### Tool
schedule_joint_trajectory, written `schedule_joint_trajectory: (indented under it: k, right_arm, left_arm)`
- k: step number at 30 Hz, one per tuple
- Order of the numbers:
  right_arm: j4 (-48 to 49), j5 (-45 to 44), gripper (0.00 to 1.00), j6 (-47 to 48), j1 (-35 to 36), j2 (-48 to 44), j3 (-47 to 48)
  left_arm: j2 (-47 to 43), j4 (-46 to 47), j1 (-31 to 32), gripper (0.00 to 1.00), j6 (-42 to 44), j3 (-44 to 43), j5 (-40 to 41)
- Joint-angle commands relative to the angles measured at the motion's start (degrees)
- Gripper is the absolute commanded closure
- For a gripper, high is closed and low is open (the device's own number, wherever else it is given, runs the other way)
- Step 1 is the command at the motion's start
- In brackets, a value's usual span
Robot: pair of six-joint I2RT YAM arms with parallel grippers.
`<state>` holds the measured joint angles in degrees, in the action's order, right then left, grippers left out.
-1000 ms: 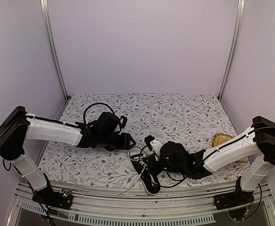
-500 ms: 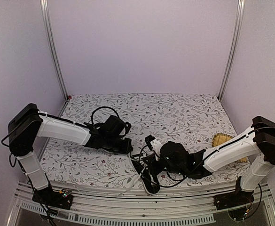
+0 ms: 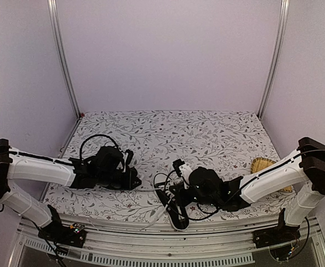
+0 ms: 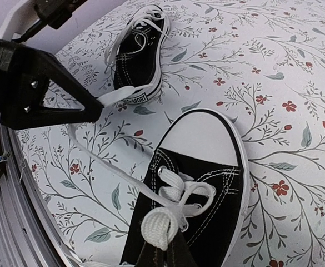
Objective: Tie the shoes
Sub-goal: Move the shoe to the center of the board.
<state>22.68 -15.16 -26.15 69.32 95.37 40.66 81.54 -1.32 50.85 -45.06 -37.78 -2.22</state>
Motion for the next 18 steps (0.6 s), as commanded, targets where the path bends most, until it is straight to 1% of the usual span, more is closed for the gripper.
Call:
schedule_joint_trajectory:
  k: [1,4,9,13,18]
  right_arm:
    - [-2.1,0.4,0.98,-4.2,-0.3,-1.1,1.8]
    - [-4.7,1.8,0.98,-7.6,-0.3,-1.1,2.3]
    - [-7.8,4.3,0.98,-13.0,-1.3,-2.5,1.0]
    - [-5.6,9.5,0.98,-15.4,-3.4,-1.9,-0.9]
    - [-5.0,12.1,0.98,-15.0,-5.4,3.1,1.2]
  left_arm:
    - [-1.1,8.8,1.7,1.00,-6.8,6.0,-4.8]
    - [2.2,9.9,4.6,1.00,-8.0,4.9,-4.4]
    - [10.9,10.2,8.9,1.00,-8.5,0.1,-4.5]
    - [16.9,12.8,10.1,1.00,-8.5,-2.9,-6.4]
    - [21.2,16.6,9.9,1.00,-8.4,-5.1,-6.4]
